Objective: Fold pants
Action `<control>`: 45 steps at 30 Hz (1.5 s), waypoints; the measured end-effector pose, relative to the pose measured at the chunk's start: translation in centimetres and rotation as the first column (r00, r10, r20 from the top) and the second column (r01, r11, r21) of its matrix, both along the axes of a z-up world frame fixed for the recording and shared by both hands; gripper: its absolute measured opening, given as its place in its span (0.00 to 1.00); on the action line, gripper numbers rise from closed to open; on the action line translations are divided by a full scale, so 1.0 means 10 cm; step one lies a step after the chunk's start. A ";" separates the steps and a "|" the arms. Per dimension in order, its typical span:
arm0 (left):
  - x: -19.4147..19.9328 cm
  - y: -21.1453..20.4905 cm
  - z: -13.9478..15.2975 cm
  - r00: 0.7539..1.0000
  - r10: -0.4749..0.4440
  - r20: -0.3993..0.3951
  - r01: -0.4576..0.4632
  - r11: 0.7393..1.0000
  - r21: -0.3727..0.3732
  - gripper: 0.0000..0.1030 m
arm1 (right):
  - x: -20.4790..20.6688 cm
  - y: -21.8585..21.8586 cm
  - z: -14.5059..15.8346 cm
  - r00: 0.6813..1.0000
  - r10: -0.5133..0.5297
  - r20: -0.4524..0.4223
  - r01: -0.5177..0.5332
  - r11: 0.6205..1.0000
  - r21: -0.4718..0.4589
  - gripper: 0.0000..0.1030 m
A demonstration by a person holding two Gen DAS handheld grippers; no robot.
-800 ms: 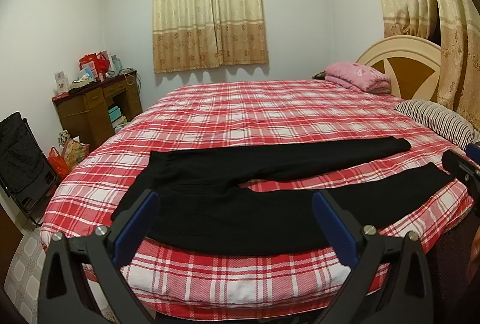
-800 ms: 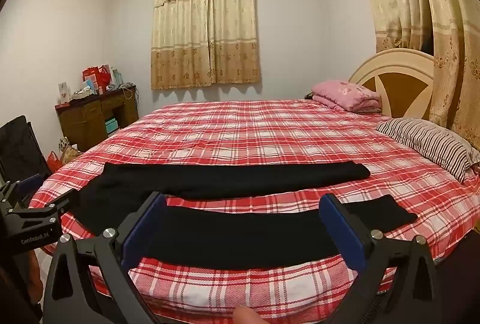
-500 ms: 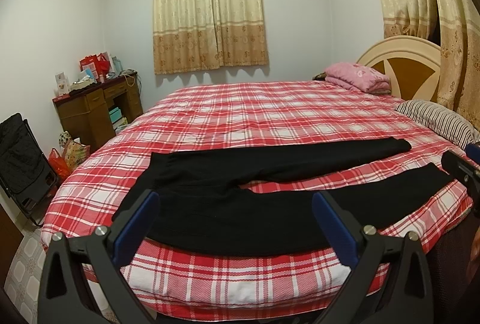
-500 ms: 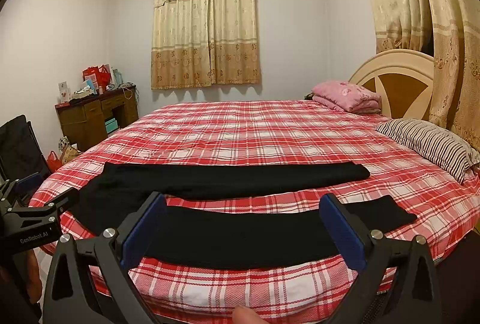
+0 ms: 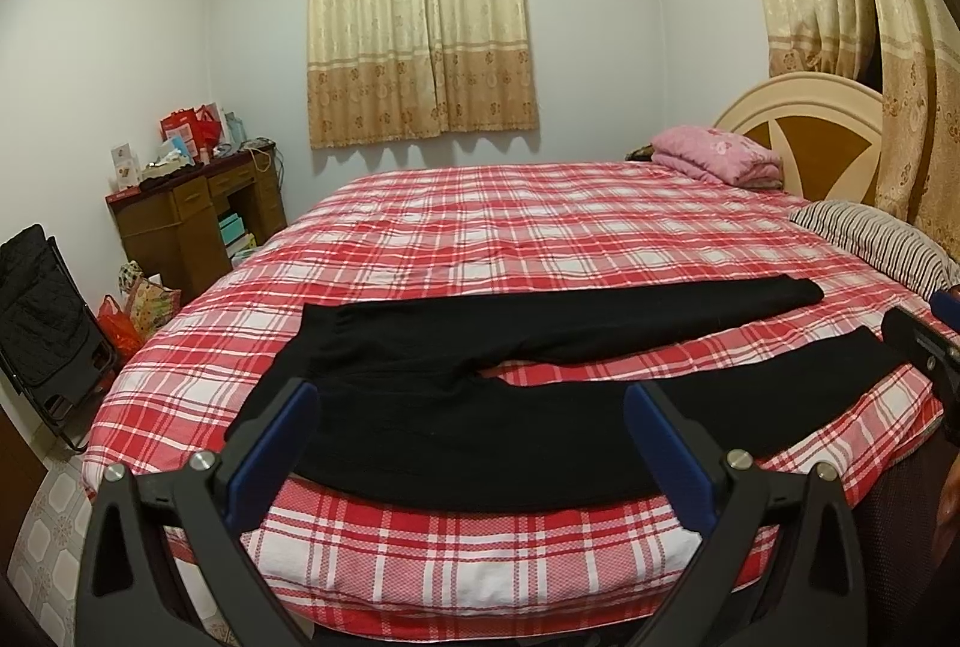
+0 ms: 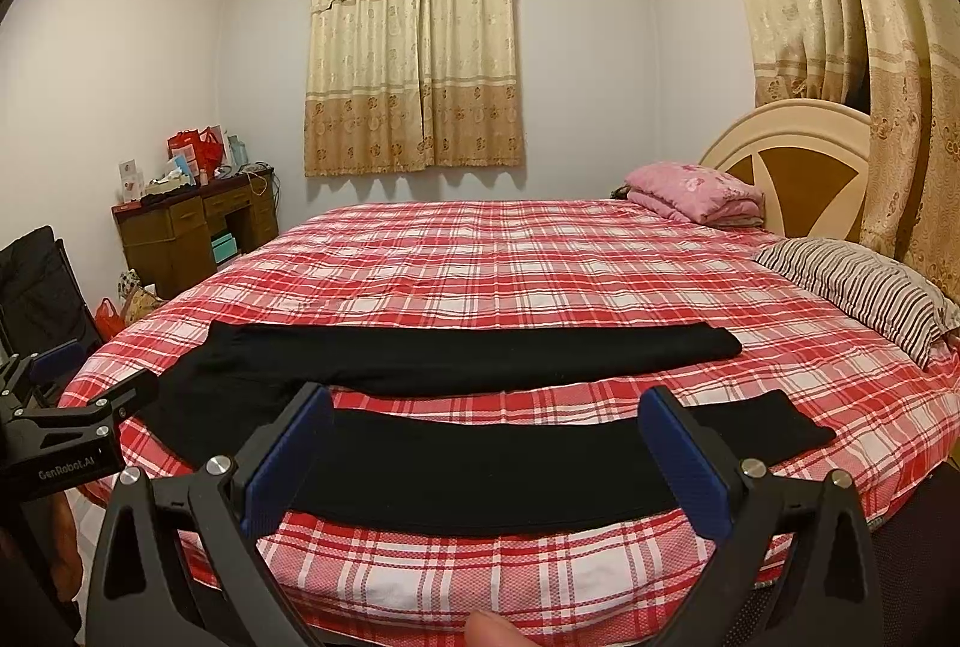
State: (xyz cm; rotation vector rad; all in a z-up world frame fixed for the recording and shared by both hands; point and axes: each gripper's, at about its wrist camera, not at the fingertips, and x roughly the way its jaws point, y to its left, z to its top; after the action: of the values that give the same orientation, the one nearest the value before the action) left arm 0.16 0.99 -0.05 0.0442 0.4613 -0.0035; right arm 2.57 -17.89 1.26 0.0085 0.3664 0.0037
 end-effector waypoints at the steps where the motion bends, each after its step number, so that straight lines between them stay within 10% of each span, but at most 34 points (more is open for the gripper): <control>1: 0.00 0.00 0.00 1.000 0.000 0.000 0.000 1.000 0.000 1.00 | 0.00 0.01 -0.01 1.000 0.002 0.000 -0.002 1.000 -0.001 0.99; 23: 0.33 0.11 -0.36 0.999 -0.030 -0.045 0.029 0.999 -0.032 1.00 | 0.27 0.04 -0.34 0.998 0.063 -0.030 -0.062 0.998 0.032 0.99; 37: 2.33 1.29 -0.50 0.978 0.114 -0.176 -0.085 0.983 0.162 1.00 | 1.00 -0.51 -0.86 0.978 -0.004 -0.208 0.026 0.994 0.102 0.99; 45: 3.21 1.93 -0.87 0.923 0.104 -0.370 -0.116 0.993 -0.011 0.97 | 1.34 -0.68 -1.16 0.957 -0.042 -0.288 0.054 0.998 0.033 0.99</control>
State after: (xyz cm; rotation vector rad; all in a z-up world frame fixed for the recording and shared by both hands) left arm 32.22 20.32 -8.75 -0.0154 0.8406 0.0930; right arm 16.02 -24.65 -10.30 0.0589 0.6573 -0.0384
